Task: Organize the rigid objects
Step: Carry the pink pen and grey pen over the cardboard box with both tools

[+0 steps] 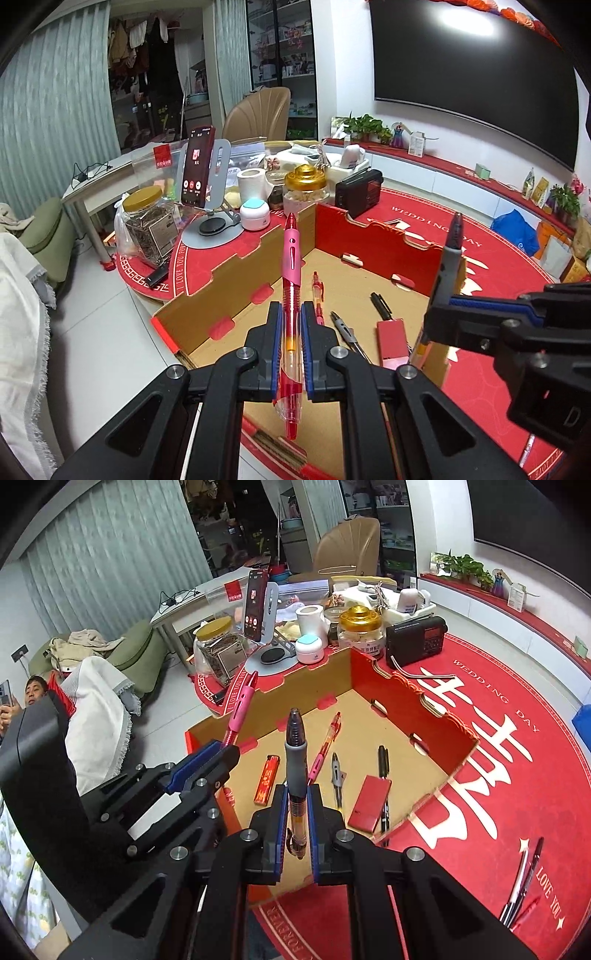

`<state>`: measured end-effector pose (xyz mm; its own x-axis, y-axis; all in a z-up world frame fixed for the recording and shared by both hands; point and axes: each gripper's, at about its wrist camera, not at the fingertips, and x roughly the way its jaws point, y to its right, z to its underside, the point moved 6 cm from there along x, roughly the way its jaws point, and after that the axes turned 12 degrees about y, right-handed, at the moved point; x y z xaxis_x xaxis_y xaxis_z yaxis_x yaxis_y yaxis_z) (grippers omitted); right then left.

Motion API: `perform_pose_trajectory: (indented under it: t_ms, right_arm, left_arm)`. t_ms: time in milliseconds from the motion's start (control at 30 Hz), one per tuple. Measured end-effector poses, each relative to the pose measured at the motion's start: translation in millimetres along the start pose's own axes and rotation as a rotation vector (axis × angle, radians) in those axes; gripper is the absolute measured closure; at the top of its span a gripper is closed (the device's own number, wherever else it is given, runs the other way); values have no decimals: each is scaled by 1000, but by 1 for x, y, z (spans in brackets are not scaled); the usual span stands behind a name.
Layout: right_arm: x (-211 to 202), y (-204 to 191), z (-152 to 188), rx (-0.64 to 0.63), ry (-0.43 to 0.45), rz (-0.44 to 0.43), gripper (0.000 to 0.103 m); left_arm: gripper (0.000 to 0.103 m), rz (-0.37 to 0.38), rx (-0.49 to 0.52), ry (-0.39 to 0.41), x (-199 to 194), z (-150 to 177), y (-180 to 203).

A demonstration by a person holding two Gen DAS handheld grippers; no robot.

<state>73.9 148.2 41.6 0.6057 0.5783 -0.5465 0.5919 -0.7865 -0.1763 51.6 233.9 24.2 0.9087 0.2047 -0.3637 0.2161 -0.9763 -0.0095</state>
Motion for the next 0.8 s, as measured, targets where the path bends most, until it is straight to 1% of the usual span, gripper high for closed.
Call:
perform_pose_trajectory:
  t_ms: [200, 367, 600, 800]
  right_arm:
    - [18, 16, -7, 6, -17, 23, 92]
    - [35, 26, -6, 14, -41, 41, 92]
    - [52, 36, -1, 28, -71, 53, 92]
    - [61, 41, 2, 44, -86, 56, 92]
  left_arm:
    - [93, -15, -14, -27, 22, 0, -2]
    - [93, -11, -13, -54, 36, 5, 2]
    - [93, -5, -14, -85, 52, 11, 6]
    - [93, -7, -16, -105, 58, 14, 6]
